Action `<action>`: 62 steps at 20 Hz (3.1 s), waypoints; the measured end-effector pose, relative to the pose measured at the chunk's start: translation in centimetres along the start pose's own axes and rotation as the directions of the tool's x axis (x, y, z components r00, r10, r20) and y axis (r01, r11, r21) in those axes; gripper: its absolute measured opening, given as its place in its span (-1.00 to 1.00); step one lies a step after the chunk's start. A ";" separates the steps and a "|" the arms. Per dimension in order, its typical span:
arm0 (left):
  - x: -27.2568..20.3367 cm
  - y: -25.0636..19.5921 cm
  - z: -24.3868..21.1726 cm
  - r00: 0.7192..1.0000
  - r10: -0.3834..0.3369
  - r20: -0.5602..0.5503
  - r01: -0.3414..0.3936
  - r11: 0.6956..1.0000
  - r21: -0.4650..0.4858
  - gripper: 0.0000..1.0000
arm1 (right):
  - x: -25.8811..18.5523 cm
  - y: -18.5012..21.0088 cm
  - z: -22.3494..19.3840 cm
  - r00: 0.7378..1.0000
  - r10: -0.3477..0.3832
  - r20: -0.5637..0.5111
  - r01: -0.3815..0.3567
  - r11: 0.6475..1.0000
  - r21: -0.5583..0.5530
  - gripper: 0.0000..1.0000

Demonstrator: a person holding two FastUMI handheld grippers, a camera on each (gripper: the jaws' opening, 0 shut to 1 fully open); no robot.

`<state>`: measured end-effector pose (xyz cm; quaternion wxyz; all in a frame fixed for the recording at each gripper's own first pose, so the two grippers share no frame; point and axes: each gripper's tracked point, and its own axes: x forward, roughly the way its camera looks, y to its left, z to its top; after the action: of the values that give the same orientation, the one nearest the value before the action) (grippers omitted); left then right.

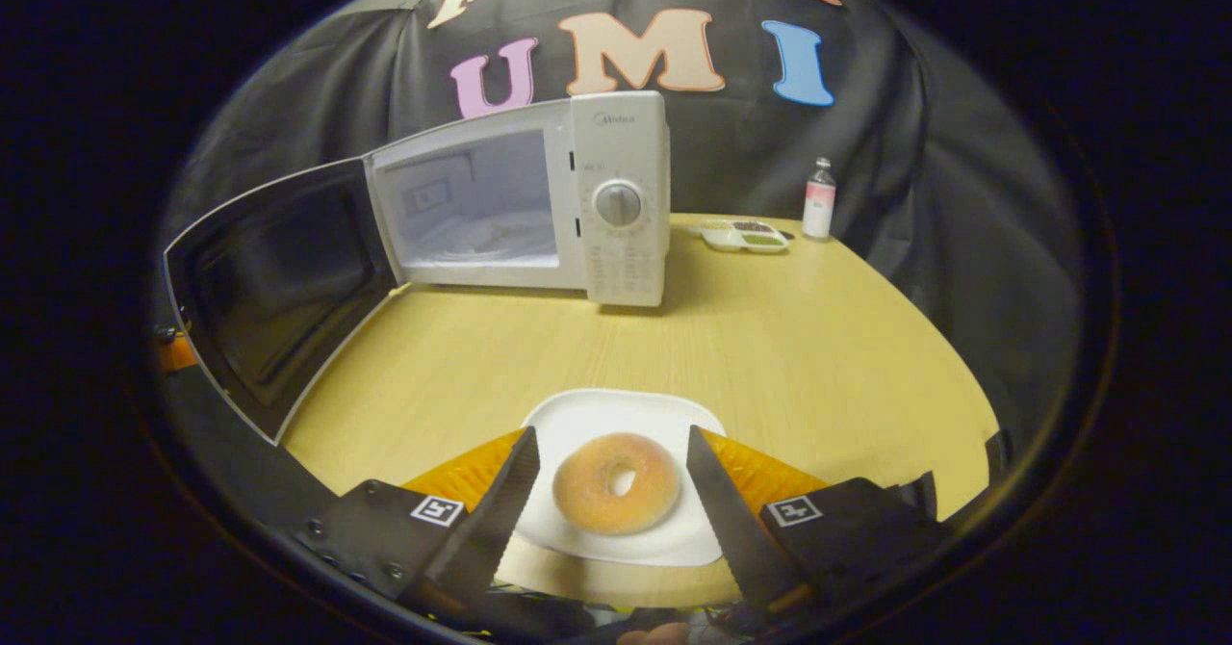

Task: Open the microwave oven with the left hand, put the food in, and close the microwave oven.

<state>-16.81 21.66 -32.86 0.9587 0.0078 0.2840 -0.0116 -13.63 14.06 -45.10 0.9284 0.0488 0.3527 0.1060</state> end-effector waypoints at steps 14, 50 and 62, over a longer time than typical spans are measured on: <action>-0.9 0.4 -0.2 0.998 0.049 -0.027 -0.050 0.998 -0.031 0.81 | 1.6 0.0 -2.5 0.993 -0.034 -0.111 0.033 0.999 -0.010 0.67; -12.2 -7.6 17.7 0.962 0.018 0.272 0.009 0.995 -0.096 0.92 | 13.2 21.1 18.5 0.957 0.208 0.201 -0.290 0.696 0.657 0.40; -13.8 -6.8 16.1 0.972 0.089 0.219 -0.065 0.991 -0.113 0.90 | 20.7 21.9 19.7 0.977 0.049 0.207 -0.191 0.629 0.754 0.31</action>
<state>-19.82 14.78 -11.90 0.9833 -0.0330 0.1742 0.0399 10.96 39.88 -40.13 0.8358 0.4715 0.2813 0.0028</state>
